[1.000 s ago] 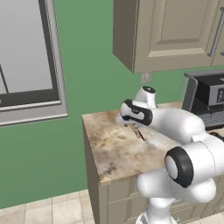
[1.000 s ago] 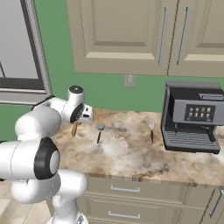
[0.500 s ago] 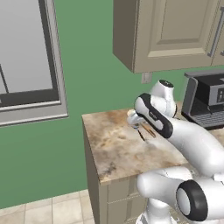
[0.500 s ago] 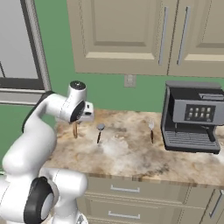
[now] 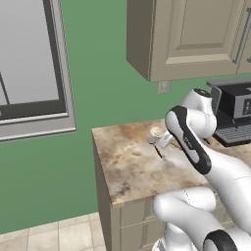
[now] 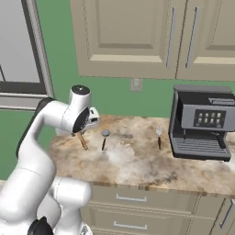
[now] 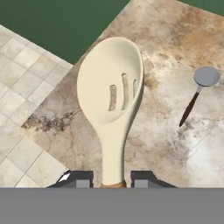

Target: Organize the utensils by type. Pick up the wooden spoons from the counter and place them in the open cabinet. Then pick up the metallic utensils from the counter and place them in the open drawer.

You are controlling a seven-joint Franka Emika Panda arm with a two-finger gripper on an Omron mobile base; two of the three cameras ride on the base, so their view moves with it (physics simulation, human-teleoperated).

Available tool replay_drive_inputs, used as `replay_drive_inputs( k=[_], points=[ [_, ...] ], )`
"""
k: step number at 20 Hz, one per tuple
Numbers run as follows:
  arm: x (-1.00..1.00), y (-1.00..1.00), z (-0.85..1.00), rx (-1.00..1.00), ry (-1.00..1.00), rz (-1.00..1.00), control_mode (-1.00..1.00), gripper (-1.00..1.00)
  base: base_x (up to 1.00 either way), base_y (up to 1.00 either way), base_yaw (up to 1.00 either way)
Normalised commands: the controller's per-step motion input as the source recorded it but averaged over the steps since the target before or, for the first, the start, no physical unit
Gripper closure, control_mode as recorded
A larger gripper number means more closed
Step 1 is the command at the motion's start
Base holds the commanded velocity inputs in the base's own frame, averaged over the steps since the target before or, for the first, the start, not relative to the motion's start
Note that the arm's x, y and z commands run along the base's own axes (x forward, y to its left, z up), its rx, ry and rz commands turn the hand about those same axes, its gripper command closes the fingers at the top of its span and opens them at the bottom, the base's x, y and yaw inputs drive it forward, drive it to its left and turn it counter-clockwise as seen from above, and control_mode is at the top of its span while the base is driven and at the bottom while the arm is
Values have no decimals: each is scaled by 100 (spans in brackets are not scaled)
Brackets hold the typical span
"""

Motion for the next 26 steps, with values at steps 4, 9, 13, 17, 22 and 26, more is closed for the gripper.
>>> replay_drive_inputs(
  k=[4, 9, 13, 17, 22, 26],
  points=[
    [-43, -8, 11, -13, -1, 20, -100, 100, 0, 0, 0],
    [-14, 0, 0, -3, 0, 1, -100, 100, 0, 0, 0],
    [0, 0, 0, 0, 0, 0, -100, 100, 0, 0, 0],
    [-21, -1, -1, 0, -1, 0, -100, 100, 0, 0, 0],
    [0, 0, 0, 0, 0, 0, 100, 100, -66, -21, -7],
    [0, 0, 0, 0, 0, 0, 100, 100, -85, -36, -15]
  ],
)
